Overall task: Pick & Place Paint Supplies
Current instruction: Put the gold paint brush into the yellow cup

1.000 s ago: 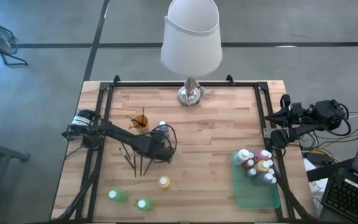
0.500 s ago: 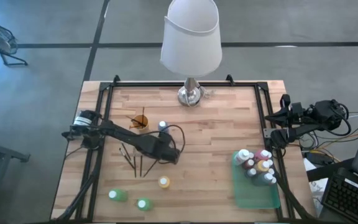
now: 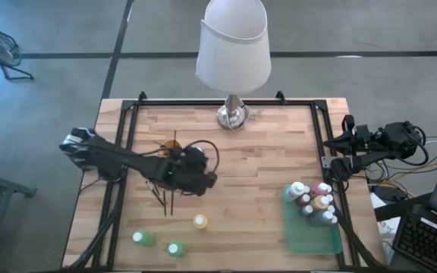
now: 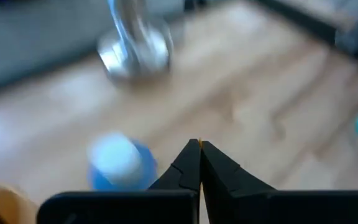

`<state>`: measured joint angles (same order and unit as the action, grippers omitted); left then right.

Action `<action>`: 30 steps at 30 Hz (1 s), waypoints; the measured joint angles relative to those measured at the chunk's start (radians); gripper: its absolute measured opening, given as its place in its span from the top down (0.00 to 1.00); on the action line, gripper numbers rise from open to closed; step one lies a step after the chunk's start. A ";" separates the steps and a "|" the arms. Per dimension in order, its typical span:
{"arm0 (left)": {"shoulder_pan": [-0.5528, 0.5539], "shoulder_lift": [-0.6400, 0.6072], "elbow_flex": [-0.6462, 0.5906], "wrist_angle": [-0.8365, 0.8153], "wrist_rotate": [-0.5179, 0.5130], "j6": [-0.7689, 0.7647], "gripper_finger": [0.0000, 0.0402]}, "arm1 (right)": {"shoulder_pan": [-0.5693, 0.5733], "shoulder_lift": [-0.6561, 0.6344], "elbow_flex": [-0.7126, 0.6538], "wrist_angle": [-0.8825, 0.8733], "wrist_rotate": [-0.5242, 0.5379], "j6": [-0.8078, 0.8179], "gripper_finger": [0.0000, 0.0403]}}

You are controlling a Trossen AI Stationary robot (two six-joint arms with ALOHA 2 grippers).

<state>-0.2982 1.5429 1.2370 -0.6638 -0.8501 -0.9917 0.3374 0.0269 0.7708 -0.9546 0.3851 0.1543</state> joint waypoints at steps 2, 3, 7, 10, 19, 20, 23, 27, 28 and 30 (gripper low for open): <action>-0.027 -0.037 -0.001 0.002 -0.131 0.033 0.99 | 0.000 0.000 0.000 0.000 0.000 0.000 0.98; -0.040 -0.051 -0.001 0.002 -0.198 0.055 0.99 | 0.000 0.000 0.000 0.000 0.000 0.000 0.98; -0.076 -0.086 -0.016 0.002 -0.441 0.126 0.99 | 0.000 0.000 0.000 0.000 0.000 0.000 0.98; -0.078 -0.100 -0.055 0.001 -0.567 0.134 0.99 | 0.000 0.000 0.000 0.000 0.000 0.000 0.98; -0.040 -0.224 -0.231 0.007 -0.707 0.047 1.00 | 0.000 0.000 0.000 0.000 0.000 0.000 0.98; -0.036 -0.243 -0.241 0.020 -0.708 0.046 1.00 | 0.000 0.000 0.000 0.000 0.000 0.001 0.98; -0.035 -0.282 -0.253 0.067 -0.708 0.078 1.00 | 0.000 0.000 0.000 0.000 0.000 0.000 0.98; -0.024 -0.305 -0.254 0.233 -0.659 0.292 1.00 | 0.000 0.000 0.000 0.000 0.000 0.001 0.98; -0.014 -0.306 -0.255 0.295 -0.624 0.365 1.00 | 0.000 0.000 0.000 0.000 0.000 0.001 0.98; 0.013 -0.306 -0.260 0.432 -0.523 0.531 1.00 | 0.000 0.000 0.000 0.000 0.000 0.001 0.98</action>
<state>-0.2851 1.2366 0.9768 -0.2317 -1.3732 -0.4610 0.3377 0.0269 0.7708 -0.9546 0.3854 0.1555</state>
